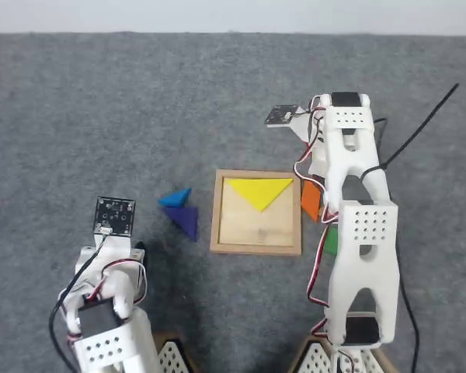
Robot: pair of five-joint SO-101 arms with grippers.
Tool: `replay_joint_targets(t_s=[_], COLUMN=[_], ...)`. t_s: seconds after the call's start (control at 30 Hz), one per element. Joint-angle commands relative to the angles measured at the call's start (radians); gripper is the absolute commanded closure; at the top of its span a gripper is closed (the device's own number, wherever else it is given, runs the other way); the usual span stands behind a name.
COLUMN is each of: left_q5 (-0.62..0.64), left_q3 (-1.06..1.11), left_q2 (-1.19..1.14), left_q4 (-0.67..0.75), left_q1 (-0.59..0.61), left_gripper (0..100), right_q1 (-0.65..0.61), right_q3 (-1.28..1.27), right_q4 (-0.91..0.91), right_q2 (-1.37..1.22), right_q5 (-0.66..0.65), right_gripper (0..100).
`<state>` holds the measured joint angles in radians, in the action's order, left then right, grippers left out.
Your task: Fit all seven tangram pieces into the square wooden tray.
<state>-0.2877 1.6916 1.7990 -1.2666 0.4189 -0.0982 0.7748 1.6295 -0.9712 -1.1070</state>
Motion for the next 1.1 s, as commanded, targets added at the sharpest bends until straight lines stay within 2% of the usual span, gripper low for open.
replay_joint_targets(t_s=[0.0,0.23,0.5,0.63,0.93,1.07], left_q5=[-0.015,-0.015,-0.015,-0.015,-0.015,-0.015], left_q3=[-0.007,-0.007,-0.007,-0.007,-0.007,-0.007], left_q2=[0.018,0.018,0.018,0.018,0.018,0.018], left_q4=[-0.005,-0.005,-0.005,-0.005,-0.005,-0.005], left_q1=[0.0,0.0,0.0,0.0,0.0,0.0], left_gripper=[81,81,81,81,81,81], right_q1=[-0.018,0.012,0.025,0.079,0.137,0.122], right_q3=[-0.002,0.003,0.005,0.005,-0.003,-0.017], right_q4=[-0.051,-0.044,0.09,0.156,0.162,0.166], right_q2=[0.045,-0.019,0.018,0.056,0.199,0.303], right_q5=[0.002,-0.051,-0.054,-0.048,0.153,0.186], right_gripper=[59.1,74.5,75.0,75.0,75.0,75.0])
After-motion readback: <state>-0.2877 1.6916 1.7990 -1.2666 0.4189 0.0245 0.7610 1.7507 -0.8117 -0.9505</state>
